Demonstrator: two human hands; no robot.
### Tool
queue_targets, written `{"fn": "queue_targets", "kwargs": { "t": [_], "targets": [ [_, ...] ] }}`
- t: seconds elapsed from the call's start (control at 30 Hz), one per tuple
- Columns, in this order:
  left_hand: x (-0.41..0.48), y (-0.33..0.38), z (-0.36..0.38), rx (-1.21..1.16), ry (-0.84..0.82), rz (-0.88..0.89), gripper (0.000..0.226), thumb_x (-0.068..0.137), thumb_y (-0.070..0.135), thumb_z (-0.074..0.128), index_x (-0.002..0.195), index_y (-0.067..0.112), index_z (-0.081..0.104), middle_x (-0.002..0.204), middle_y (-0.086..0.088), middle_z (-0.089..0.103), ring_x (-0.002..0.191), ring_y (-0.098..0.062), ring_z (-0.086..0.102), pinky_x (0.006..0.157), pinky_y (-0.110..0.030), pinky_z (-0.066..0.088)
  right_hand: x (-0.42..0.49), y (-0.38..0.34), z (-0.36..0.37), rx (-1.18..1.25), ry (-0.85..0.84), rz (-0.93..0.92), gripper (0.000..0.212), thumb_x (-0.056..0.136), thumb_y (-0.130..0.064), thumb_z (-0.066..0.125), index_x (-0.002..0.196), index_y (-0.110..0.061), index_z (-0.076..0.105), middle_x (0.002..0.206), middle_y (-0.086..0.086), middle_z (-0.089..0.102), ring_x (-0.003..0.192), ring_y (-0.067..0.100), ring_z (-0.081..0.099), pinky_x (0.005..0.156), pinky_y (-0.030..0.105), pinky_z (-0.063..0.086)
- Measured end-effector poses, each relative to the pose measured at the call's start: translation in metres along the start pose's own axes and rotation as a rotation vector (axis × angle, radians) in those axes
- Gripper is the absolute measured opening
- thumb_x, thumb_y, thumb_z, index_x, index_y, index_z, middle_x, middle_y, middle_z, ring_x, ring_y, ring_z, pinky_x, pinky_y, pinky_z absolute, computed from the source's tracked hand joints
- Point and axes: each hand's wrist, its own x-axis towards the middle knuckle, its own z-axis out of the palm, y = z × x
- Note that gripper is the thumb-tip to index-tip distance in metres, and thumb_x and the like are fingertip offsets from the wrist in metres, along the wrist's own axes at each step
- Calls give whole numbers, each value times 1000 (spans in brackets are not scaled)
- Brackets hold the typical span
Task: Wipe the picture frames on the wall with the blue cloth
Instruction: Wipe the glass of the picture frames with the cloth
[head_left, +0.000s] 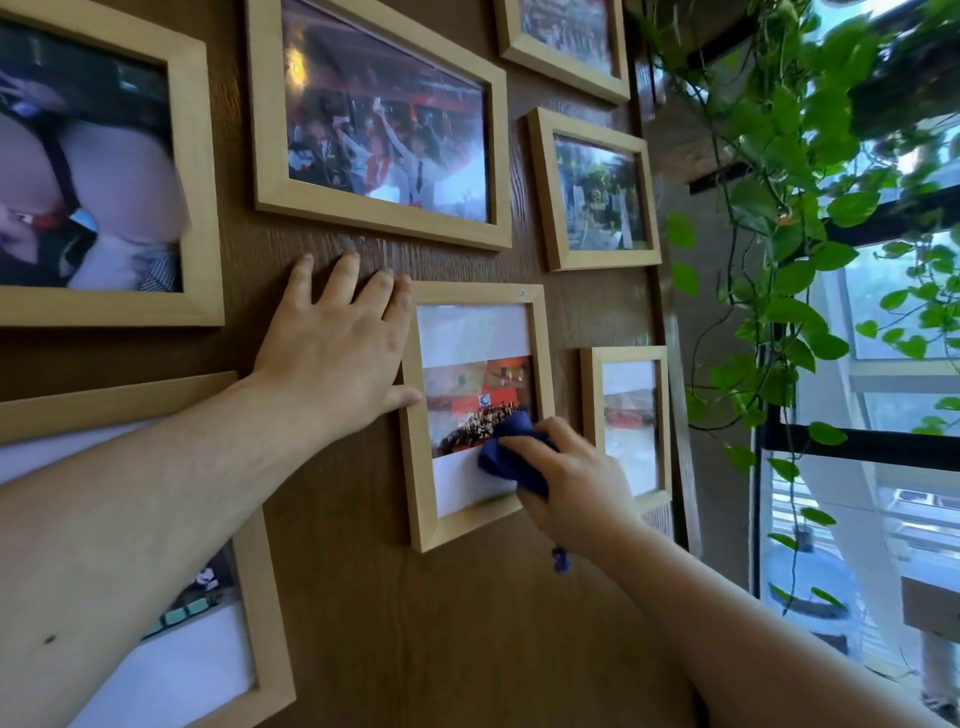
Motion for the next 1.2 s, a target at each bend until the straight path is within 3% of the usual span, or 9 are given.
{"fn": "queue_targets", "kwargs": {
  "t": [0.2, 0.4, 0.53, 0.67, 0.87, 1.0, 1.07, 1.2],
  "targets": [
    [0, 0, 0, 21, -2, -6, 108, 71, 77, 47, 148, 12, 9, 154, -10, 28, 142, -35, 18, 113, -59, 19, -11, -32, 4, 84, -167, -215, 49, 80, -36, 57, 127, -36, 43, 114, -1, 51, 81, 17, 54, 62, 33, 49],
    [1, 1, 0, 21, -6, -4, 108, 70, 77, 49, 148, 12, 11, 153, -10, 30, 141, -35, 20, 112, -59, 20, -18, 8, -2, -7, -165, -72, 44, 82, -38, 58, 125, -35, 51, 113, -3, 53, 88, 17, 56, 67, 37, 52],
    [0, 2, -3, 25, -27, -20, 108, 71, 77, 49, 148, 11, 10, 154, -10, 28, 142, -35, 18, 113, -58, 21, -14, 22, -11, -159, -172, -56, 43, 83, -38, 58, 124, -31, 50, 110, 1, 53, 84, 19, 56, 60, 34, 50],
    [-5, 1, -9, 26, -29, 16, 103, 75, 76, 42, 147, 10, 12, 154, -13, 28, 141, -33, 22, 113, -55, 24, 4, 24, -30, -160, -62, -42, 49, 80, -35, 63, 126, -27, 50, 109, 4, 55, 79, 21, 58, 56, 34, 50],
    [3, -39, -32, 28, 112, 4, 86, 80, 67, 37, 140, 5, 35, 142, -18, 45, 133, -34, 37, 106, -51, 34, 84, 9, -71, -95, 204, -84, 51, 77, -35, 62, 126, -31, 47, 107, 3, 54, 76, 21, 56, 56, 26, 34],
    [18, -64, -49, 18, 175, -56, 83, 80, 63, 44, 138, 3, 37, 142, -22, 42, 135, -36, 33, 106, -54, 31, 142, -15, -93, -19, 344, -93, 51, 80, -35, 60, 128, -33, 44, 111, 0, 51, 73, 15, 49, 53, 23, 31],
    [24, -76, -58, 41, 212, -93, 83, 80, 62, 46, 138, 3, 38, 142, -23, 42, 135, -37, 32, 107, -53, 30, 170, -32, -104, 45, 402, -112, 49, 82, -37, 57, 129, -33, 42, 110, 0, 49, 77, 13, 49, 53, 25, 37],
    [40, -99, -70, 43, 232, -180, 89, 79, 70, 35, 143, 7, 29, 148, -18, 34, 140, -34, 23, 113, -52, 24, 224, -66, -120, 151, 484, -153, 50, 84, -37, 54, 131, -34, 37, 116, 1, 47, 82, 12, 47, 54, 19, 33]
  ]
}}
